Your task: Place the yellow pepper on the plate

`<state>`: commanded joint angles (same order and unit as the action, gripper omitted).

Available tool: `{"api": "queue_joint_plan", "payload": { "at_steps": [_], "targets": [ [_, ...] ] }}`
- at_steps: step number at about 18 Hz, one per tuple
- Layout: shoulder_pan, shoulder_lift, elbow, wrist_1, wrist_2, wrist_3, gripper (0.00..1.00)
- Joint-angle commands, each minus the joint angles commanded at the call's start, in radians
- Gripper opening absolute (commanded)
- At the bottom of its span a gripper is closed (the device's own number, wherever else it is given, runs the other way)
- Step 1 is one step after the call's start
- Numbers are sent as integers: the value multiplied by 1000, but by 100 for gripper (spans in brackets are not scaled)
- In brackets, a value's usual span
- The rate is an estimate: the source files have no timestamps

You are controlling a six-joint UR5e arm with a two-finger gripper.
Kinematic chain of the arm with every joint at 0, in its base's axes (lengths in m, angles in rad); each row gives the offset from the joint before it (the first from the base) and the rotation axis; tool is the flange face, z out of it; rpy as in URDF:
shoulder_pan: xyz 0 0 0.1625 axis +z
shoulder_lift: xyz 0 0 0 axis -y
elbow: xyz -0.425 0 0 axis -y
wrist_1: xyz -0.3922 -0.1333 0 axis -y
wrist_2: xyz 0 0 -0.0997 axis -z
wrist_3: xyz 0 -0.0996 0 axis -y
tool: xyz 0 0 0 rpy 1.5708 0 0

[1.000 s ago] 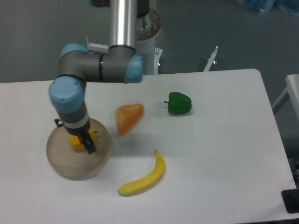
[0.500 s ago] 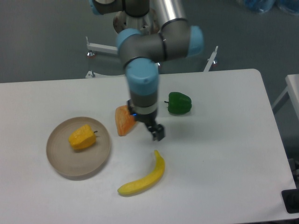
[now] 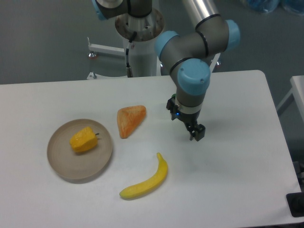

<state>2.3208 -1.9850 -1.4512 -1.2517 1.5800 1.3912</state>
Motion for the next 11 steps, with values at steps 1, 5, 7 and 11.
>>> {"api": "queue_joint_plan", "payload": {
  "at_steps": [1, 5, 7, 11],
  "targets": [
    [11, 2, 2, 0, 0, 14, 100],
    [37, 17, 0, -8, 0, 58, 100],
    [40, 17, 3, -8, 0, 74, 100],
    [43, 14, 20, -6, 0, 75, 100]
  ]
}}
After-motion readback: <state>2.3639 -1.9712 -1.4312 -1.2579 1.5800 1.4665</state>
